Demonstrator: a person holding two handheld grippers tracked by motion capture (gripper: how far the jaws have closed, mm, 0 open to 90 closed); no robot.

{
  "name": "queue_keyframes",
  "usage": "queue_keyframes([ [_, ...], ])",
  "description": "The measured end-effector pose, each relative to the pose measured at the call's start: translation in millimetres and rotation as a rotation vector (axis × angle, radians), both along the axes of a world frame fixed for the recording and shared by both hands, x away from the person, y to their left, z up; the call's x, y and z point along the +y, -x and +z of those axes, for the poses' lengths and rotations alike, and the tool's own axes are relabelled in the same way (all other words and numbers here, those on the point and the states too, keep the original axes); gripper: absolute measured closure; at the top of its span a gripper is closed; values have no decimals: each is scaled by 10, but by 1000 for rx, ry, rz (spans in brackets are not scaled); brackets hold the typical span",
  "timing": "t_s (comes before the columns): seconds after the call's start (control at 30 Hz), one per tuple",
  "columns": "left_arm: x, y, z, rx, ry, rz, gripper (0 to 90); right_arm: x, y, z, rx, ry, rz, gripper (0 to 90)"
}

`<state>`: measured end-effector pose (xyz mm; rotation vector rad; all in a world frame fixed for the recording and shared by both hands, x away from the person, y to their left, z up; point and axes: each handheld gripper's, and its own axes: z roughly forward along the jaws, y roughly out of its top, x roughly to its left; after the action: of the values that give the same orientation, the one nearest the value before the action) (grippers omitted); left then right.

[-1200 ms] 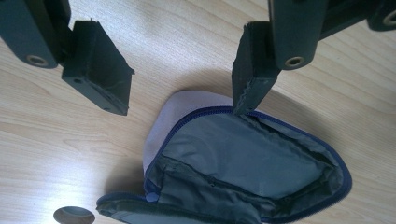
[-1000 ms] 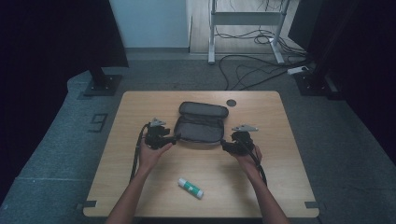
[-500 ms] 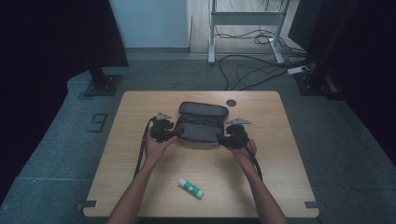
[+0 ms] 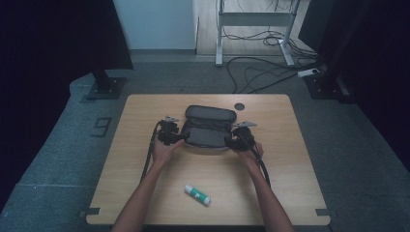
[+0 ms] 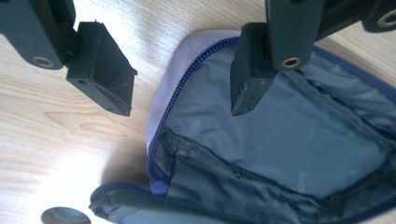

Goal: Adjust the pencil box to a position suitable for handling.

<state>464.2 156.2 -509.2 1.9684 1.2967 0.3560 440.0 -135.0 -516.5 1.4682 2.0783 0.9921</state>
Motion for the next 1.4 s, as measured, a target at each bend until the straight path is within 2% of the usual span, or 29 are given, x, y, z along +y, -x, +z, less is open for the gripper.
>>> queue_keyframes([
  [0.07,11,-25,-54,20,24,7,407,12,-18,-38,7,7,-3,403],
  [0.13,8,-45,-98,26,5,16,415,31,-29,-79,9,22,-3,436],
  [0.37,29,-90,-183,48,0,35,466,68,-53,-134,17,25,4,477],
  [0.47,23,-99,-233,57,2,31,508,112,-61,-185,31,58,1,494],
  [0.57,11,-105,-258,62,-4,28,536,116,-66,-209,41,36,-3,516],
  [0.7,32,-117,-280,69,0,36,584,118,-71,-223,38,39,-20,550],
  [0.87,43,-116,-290,61,5,41,632,115,-74,-223,35,46,-32,637],
  [1.1,54,-123,-289,65,13,52,721,136,-67,-200,26,83,-49,782],
  [1.4,31,-116,-261,49,-23,41,810,105,-63,-186,14,52,-67,857],
])
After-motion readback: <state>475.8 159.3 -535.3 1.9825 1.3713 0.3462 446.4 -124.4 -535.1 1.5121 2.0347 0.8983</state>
